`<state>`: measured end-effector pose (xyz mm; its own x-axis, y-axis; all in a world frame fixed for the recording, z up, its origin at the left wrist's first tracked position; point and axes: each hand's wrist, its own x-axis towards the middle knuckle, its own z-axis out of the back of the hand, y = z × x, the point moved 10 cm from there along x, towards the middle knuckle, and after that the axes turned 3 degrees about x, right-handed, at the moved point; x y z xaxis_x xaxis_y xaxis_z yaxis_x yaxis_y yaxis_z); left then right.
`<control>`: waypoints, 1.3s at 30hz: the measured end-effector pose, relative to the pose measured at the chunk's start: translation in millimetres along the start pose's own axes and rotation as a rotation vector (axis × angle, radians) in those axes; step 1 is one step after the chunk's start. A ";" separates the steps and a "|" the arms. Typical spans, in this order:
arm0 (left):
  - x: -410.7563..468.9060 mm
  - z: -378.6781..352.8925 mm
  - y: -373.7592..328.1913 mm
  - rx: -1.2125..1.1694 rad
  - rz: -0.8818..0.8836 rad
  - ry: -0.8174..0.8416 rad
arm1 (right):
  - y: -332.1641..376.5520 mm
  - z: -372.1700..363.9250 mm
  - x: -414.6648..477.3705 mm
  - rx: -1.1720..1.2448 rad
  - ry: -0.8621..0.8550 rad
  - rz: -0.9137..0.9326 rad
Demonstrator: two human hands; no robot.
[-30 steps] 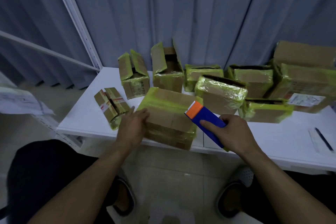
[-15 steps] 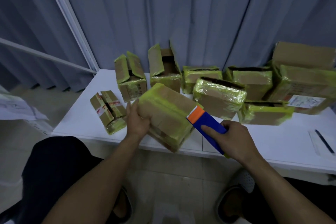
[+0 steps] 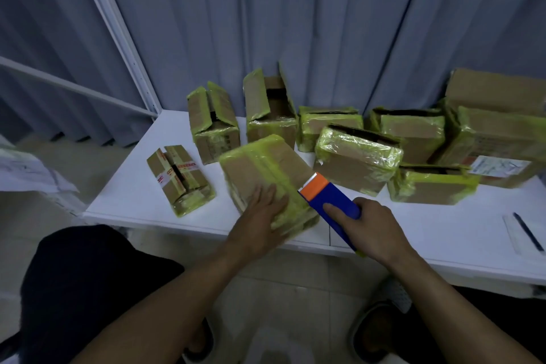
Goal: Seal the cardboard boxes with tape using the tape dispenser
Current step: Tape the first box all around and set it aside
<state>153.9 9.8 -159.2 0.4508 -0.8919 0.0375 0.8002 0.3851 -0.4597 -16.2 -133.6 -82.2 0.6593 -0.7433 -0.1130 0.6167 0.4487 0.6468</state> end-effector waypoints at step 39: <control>-69.9 81.4 3.1 -1.110 0.598 -0.025 | 56.0 -37.2 -34.3 0.526 0.287 0.143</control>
<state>157.0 92.6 -91.0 0.6443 -0.6380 -0.4217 -0.2876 0.3087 -0.9066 11.7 -64.6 -70.2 0.8544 -0.4978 -0.1487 0.2670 0.1752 0.9476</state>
